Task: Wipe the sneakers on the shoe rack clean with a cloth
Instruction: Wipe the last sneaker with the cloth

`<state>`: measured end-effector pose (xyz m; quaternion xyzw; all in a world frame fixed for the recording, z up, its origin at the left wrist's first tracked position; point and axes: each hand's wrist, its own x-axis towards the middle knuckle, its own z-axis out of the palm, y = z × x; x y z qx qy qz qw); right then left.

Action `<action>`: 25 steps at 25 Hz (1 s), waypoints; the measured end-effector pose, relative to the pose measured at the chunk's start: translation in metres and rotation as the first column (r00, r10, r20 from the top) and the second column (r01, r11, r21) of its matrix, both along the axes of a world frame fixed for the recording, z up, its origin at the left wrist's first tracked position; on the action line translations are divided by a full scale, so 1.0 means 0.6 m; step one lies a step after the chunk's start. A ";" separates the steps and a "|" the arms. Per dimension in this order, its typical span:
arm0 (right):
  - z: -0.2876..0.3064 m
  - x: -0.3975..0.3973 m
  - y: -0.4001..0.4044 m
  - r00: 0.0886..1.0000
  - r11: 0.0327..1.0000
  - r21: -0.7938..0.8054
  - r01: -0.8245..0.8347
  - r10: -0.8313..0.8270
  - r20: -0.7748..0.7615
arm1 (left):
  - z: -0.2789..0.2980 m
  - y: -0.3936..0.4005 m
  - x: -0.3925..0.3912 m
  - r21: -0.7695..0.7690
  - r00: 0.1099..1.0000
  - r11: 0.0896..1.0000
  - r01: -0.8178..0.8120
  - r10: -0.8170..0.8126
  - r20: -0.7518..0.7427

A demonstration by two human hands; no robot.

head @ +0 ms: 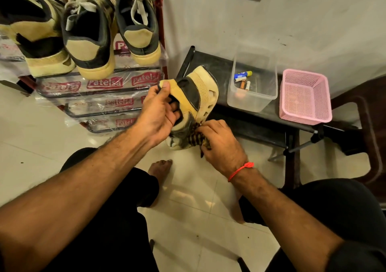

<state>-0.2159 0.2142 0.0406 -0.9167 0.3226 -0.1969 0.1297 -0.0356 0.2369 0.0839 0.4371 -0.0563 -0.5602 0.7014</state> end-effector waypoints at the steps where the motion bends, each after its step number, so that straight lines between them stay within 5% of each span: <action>1: 0.003 -0.001 -0.002 1.000 1.000 0.026 -0.007 0.006 0.028 | 0.003 0.001 0.001 0.002 1.000 1.000 0.011 -0.011 0.000; 5: 0.027 0.000 -0.026 0.961 0.984 0.171 0.047 -0.091 0.259 | 0.010 0.010 -0.011 0.044 0.986 0.990 0.133 -0.136 0.095; 8: 0.022 -0.006 -0.023 0.946 0.965 0.251 0.079 -0.152 0.285 | 0.023 0.020 -0.019 0.122 0.893 0.967 0.222 -0.252 0.372; 10: 0.023 -0.010 -0.027 0.930 0.953 0.285 0.103 -0.194 0.313 | 0.025 0.026 -0.024 0.218 0.690 0.956 0.195 -0.292 0.663; 12: 0.032 -0.011 -0.034 0.910 0.947 0.306 0.096 -0.208 0.359 | 0.023 0.028 -0.029 0.189 0.396 0.973 0.134 -0.227 0.890; 14: 0.042 -0.008 -0.039 0.893 0.953 0.294 0.066 -0.188 0.409 | 0.018 0.022 -0.030 0.117 0.135 0.990 0.075 -0.126 0.983; 18: 0.043 -0.007 -0.042 0.900 0.966 0.251 0.057 -0.159 0.405 | 0.022 0.019 -0.034 0.130 0.026 0.988 -0.081 -0.128 0.991; 22: 0.043 -0.017 -0.051 0.909 0.968 0.242 0.062 -0.155 0.387 | 0.025 0.019 -0.023 0.122 -0.280 0.986 -0.117 -0.150 0.948; 23: 0.047 -0.019 -0.054 0.903 0.970 0.238 0.052 -0.148 0.403 | 0.023 0.017 -0.018 0.110 -0.278 0.992 -0.065 -0.124 0.953; 25: 0.053 -0.020 -0.058 0.883 0.972 0.234 0.032 -0.137 0.448 | 0.019 0.016 -0.018 0.081 -0.138 0.996 0.022 -0.077 0.987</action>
